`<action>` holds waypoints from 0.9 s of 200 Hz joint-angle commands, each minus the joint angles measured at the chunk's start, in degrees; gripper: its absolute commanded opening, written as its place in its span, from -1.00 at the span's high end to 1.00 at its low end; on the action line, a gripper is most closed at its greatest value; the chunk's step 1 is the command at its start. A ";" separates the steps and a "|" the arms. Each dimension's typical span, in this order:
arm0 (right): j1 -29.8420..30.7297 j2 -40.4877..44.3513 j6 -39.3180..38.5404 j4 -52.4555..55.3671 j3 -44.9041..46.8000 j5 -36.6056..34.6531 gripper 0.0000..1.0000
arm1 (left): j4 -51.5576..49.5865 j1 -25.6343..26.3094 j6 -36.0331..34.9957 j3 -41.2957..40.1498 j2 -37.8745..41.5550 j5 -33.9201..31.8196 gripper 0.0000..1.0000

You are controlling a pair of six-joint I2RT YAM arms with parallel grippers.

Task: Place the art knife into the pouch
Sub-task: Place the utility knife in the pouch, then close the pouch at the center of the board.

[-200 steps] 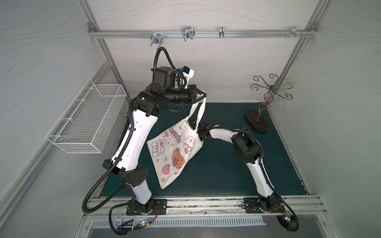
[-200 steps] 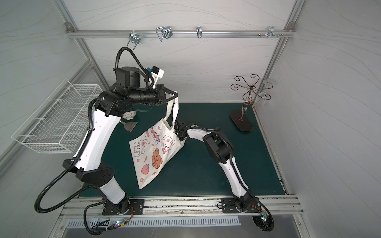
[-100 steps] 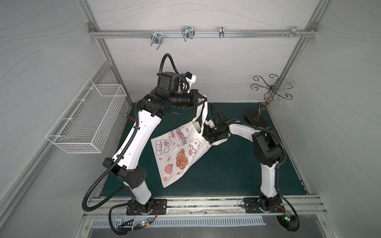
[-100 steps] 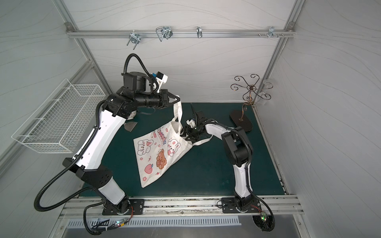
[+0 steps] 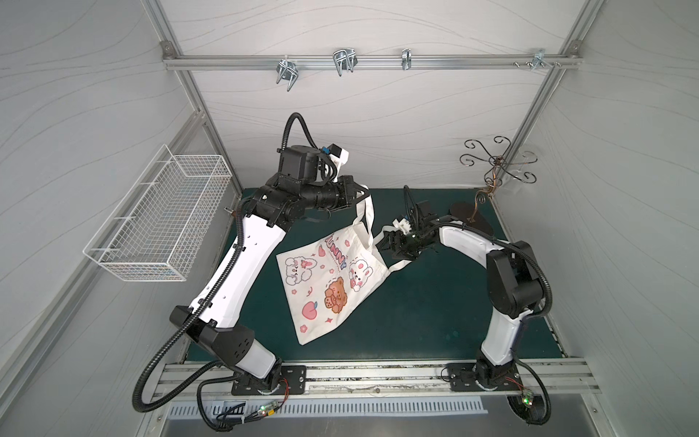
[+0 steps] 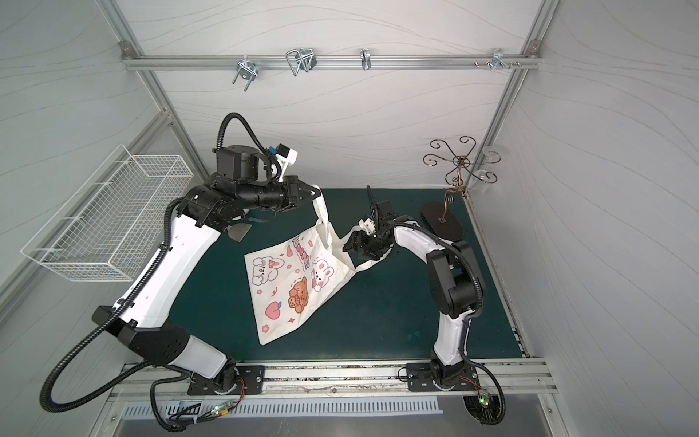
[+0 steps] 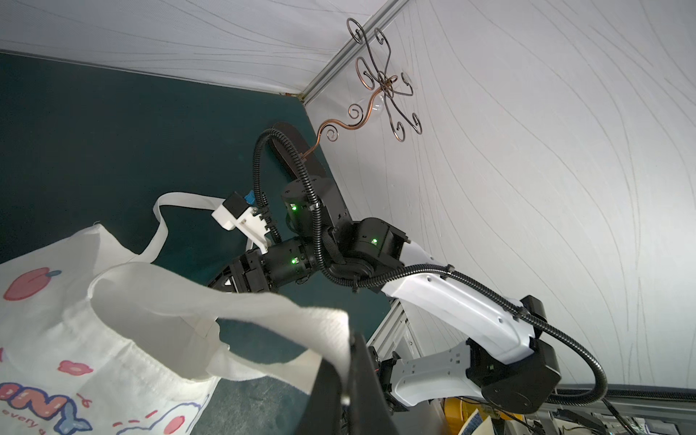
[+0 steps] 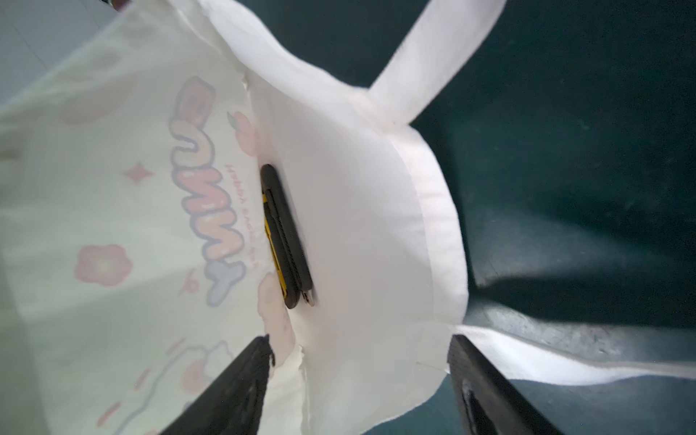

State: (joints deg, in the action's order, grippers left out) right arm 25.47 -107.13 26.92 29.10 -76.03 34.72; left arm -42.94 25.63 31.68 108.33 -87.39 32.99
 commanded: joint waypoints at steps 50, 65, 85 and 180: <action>0.00 -7.32 -2.64 -1.69 0.92 4.44 -0.51 | 2.44 -2.05 -0.83 -0.23 3.77 -0.17 1.00; 0.25 -8.96 -2.83 -1.79 0.36 4.96 -0.51 | 2.15 -2.31 -0.89 -0.25 4.48 -0.32 1.00; 1.16 -11.13 -3.07 -2.19 -0.38 6.96 -0.49 | 2.05 -2.42 -0.83 -0.19 4.78 -0.38 1.00; 4.59 -11.88 2.61 -11.01 1.74 9.98 1.00 | 3.31 -2.55 -0.64 -1.49 3.95 -0.55 1.00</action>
State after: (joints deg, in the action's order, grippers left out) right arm 30.33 -119.35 28.45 20.23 -74.46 44.62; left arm -42.96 23.59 31.70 105.95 -83.61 32.95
